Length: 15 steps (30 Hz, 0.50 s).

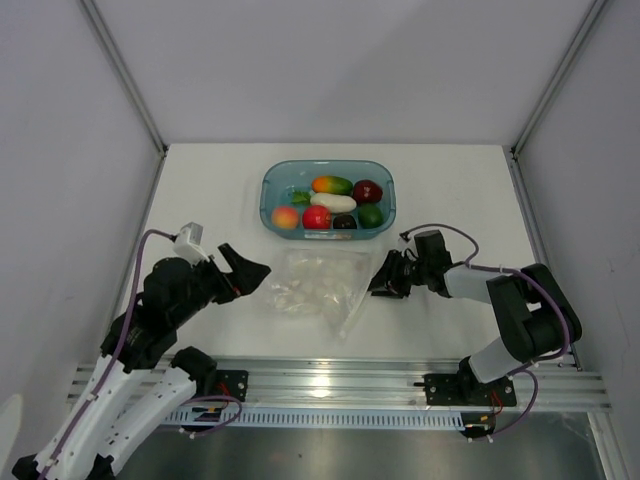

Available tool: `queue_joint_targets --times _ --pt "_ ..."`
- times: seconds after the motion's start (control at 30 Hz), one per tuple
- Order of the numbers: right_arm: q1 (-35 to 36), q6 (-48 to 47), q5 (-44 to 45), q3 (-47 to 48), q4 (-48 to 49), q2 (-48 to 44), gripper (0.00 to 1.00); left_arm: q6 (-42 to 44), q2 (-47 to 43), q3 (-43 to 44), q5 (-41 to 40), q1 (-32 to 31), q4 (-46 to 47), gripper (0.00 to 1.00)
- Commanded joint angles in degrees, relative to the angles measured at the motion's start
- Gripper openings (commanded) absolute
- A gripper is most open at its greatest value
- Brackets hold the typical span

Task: Place the food in the zip-top bag and seal the zipper
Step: Pick up the zipper food storage bag at the center of the board.

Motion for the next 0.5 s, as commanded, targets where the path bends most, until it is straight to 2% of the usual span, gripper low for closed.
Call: queue_joint_targets --times 0.0,0.13,0.17,0.2,0.33,0.47 --pt "0.8 -0.2 -2.0 3.0 3.4 0.0 0.32 -0.5 0.3 -2.4 5.6 1.5 3.6 1.00" --pt "1.3 -2.0 -2.4 4.2 1.3 -1.7 0.14 4.3 3.9 0.2 8.8 1.5 4.6 0.99" --pt "1.3 -2.3 -2.6 4.5 0.9 -2.3 0.03 5.5 5.0 2.8 8.7 1.4 3.7 0.99" --pt "1.3 -2.6 -2.8 4.8 0.2 -2.5 0.00 8.1 7.3 3.7 8.6 1.4 2.9 1.00" --pt "1.8 -3.8 -2.5 7.5 -3.8 -4.2 0.00 13.7 12.7 9.1 7.0 -0.8 0.6 0.98" --pt "2.8 -5.6 -0.5 14.0 -12.3 -8.2 0.00 16.9 18.2 14.7 3.8 -6.0 -0.7 0.91"
